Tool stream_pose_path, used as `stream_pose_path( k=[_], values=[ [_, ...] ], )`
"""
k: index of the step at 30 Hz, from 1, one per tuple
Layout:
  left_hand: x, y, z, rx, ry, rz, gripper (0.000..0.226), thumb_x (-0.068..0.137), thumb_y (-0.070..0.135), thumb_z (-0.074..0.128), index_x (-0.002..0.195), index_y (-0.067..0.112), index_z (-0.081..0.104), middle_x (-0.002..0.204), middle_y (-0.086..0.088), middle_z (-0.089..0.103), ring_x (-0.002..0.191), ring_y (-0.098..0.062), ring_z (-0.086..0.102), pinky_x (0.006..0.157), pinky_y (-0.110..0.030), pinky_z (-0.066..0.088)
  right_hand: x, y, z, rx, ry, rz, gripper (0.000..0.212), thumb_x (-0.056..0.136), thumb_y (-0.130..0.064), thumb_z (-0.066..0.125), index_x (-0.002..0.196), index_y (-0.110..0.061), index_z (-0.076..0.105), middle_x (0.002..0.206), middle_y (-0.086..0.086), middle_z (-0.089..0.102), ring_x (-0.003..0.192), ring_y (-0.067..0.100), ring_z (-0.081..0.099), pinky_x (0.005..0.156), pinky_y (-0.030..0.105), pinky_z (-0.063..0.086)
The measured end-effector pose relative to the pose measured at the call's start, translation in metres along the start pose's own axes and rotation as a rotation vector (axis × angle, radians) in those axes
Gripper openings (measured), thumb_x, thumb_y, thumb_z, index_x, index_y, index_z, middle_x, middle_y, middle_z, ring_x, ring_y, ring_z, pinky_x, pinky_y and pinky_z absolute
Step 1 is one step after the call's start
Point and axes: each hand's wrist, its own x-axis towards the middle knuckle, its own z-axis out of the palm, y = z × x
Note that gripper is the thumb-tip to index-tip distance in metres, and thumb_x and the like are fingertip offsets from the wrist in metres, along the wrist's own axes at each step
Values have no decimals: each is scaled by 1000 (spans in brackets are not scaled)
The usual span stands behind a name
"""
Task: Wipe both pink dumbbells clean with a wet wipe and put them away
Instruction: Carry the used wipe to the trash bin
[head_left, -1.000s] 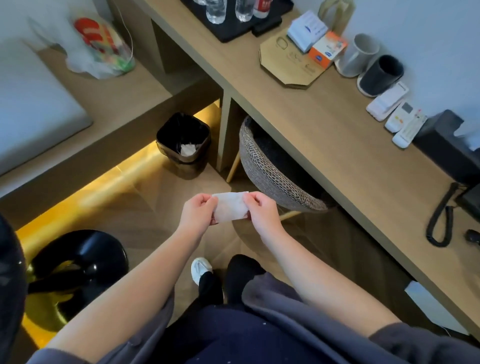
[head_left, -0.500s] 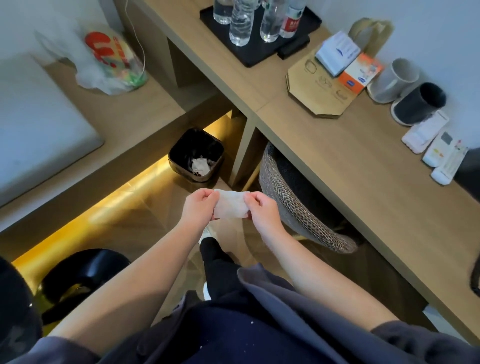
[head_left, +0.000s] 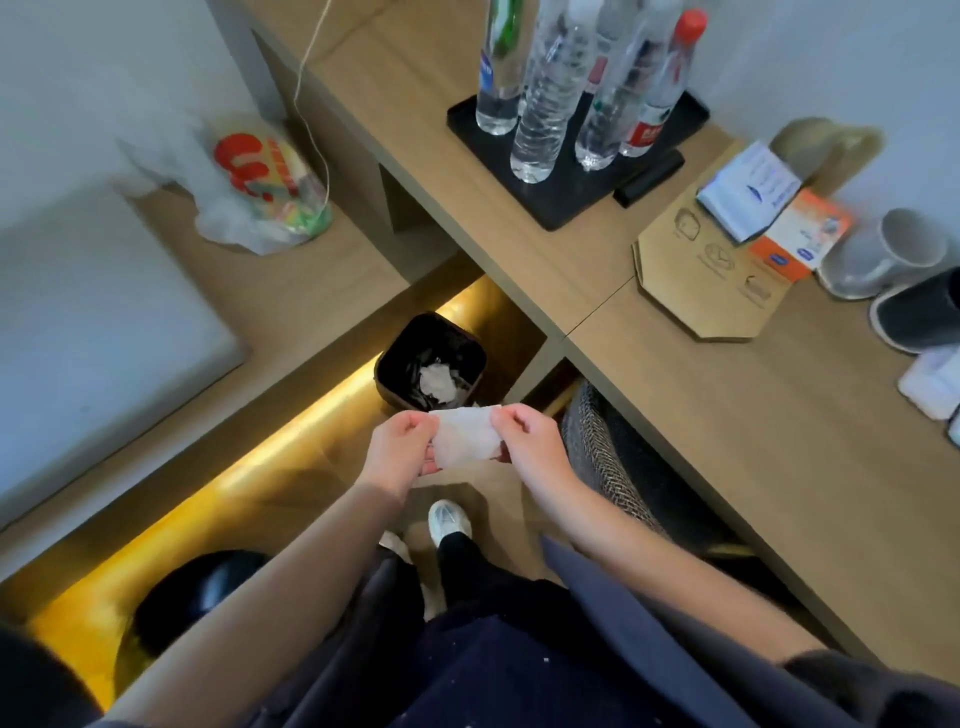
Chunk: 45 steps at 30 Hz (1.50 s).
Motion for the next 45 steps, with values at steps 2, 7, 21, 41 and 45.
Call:
stream_pose_path(
  k=[2,7,21,41,45],
  values=[
    [11,10,-7,7,-10,-4,18,102,24,49,106,14,64,90,-8,60,80,-19,57,63,-25,51,6,-8,6,36,-8,11,19,98,-19,53,92,-7,67,73,2,57,66,12,55,59,16,47],
    [50,32,-23,42,-87,2,19,101,22,51,105,8,65,76,-4,56,68,-15,54,67,-29,51,23,-28,22,91,27,42,16,98,-21,53,93,-17,68,80,0,59,75,13,57,64,18,50],
    [177,142,-81,563,-419,79,29,101,29,51,119,10,63,111,-12,61,106,-29,60,93,-44,56,99,-95,129,470,528,284,22,102,-24,49,98,-12,67,89,4,62,78,10,55,62,19,46],
    [202,127,-86,790,-483,254,20,102,27,50,106,11,61,109,-11,59,101,-22,61,76,-24,56,105,-51,187,693,703,306,19,101,-32,50,96,-18,62,95,6,60,92,15,58,64,13,45],
    [228,112,-73,850,-512,239,18,100,25,52,107,11,62,110,-11,58,106,-23,59,84,-28,57,126,-32,189,685,722,432,19,98,-31,56,80,-27,56,86,2,59,81,15,58,59,12,43]
  ],
)
